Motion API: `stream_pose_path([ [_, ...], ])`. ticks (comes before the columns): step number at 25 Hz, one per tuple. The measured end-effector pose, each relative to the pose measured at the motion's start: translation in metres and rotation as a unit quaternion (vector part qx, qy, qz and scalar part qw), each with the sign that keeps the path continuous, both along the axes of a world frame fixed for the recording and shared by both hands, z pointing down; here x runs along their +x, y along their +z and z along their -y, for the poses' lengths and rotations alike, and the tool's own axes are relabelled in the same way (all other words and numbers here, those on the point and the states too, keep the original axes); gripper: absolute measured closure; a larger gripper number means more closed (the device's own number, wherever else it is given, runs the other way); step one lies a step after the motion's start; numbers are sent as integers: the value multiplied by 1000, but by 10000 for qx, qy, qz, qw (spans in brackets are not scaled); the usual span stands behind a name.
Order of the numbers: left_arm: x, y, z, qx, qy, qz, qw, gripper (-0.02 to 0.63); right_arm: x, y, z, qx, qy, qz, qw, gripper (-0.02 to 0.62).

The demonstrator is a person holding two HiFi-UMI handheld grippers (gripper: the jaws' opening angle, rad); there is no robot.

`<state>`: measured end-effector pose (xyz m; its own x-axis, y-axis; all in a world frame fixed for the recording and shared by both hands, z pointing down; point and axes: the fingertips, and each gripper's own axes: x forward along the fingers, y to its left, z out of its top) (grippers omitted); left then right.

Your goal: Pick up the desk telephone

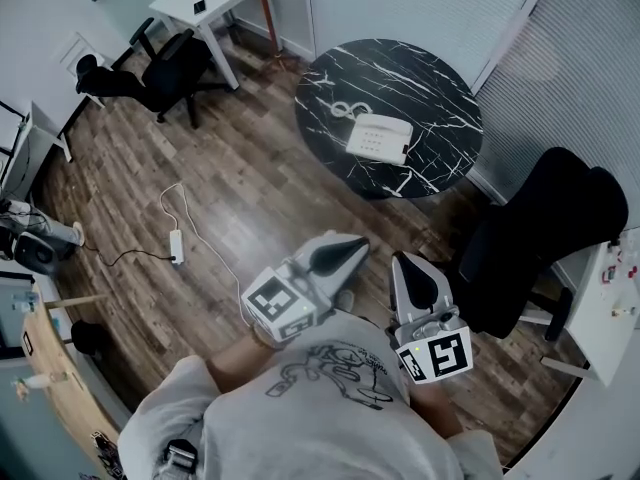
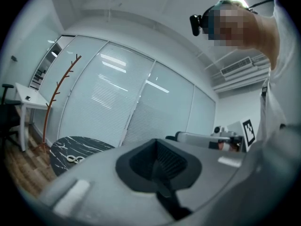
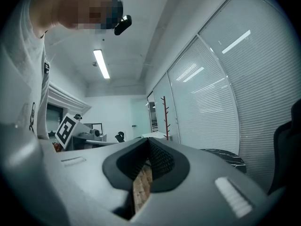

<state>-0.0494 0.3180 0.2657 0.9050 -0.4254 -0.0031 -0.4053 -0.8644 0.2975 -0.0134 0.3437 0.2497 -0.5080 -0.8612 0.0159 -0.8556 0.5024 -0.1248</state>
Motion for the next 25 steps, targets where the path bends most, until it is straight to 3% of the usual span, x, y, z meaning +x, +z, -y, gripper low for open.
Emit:
stream_pose_path([
  [11,1,9,60,11,-63,-48,10000,606,-5,13,57,-53,-133,-71,9999,591],
  [25,9,7,226,95,-39,-150,9998,606,9,12,224,1,10,-195,9998,591],
])
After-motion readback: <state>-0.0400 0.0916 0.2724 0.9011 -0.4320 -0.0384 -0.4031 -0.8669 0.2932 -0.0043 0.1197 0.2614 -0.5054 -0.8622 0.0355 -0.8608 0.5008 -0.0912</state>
